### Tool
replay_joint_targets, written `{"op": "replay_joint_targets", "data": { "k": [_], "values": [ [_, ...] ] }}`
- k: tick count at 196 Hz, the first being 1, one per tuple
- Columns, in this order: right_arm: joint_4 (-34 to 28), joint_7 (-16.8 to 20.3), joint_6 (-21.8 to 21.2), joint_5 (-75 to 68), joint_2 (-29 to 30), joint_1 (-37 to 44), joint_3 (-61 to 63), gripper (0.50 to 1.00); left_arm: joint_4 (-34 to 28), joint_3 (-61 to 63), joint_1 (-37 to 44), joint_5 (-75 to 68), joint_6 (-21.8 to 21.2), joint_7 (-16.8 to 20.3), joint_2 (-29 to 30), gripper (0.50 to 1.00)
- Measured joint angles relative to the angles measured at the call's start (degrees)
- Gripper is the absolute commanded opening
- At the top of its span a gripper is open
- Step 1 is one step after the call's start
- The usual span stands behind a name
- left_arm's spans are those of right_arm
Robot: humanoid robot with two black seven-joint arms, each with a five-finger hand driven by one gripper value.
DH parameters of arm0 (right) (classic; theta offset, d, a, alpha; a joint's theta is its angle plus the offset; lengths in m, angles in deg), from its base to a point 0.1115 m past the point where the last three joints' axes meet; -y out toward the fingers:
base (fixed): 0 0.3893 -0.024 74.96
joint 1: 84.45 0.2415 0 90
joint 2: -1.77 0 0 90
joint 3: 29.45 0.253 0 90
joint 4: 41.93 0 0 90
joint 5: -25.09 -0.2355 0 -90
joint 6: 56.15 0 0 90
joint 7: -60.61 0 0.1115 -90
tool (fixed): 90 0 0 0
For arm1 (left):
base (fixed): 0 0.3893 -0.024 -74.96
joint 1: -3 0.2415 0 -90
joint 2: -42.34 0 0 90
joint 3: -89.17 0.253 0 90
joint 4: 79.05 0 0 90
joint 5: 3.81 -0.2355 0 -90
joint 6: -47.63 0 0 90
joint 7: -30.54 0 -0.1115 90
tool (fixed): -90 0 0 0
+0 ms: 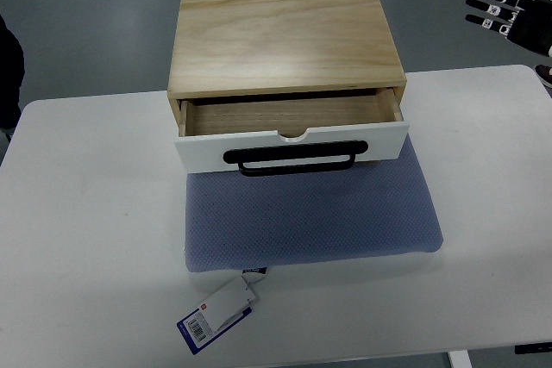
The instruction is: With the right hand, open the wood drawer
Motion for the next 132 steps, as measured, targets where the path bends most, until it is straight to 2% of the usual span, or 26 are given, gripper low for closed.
{"op": "replay_joint_targets", "data": {
  "k": [75, 132],
  "values": [
    [2.58, -0.31, 6.71, -3.78, 6.14, -2.21, -0.07, 0.956, 0.00, 0.00, 0.01, 0.00, 0.00, 0.00, 0.00, 1.000],
    [2.53, -0.35, 6.66, -3.58, 7.13, -3.25, -0.17, 0.956, 0.00, 0.00, 0.00, 0.00, 0.00, -0.01, 0.00, 1.000]
  ]
}}
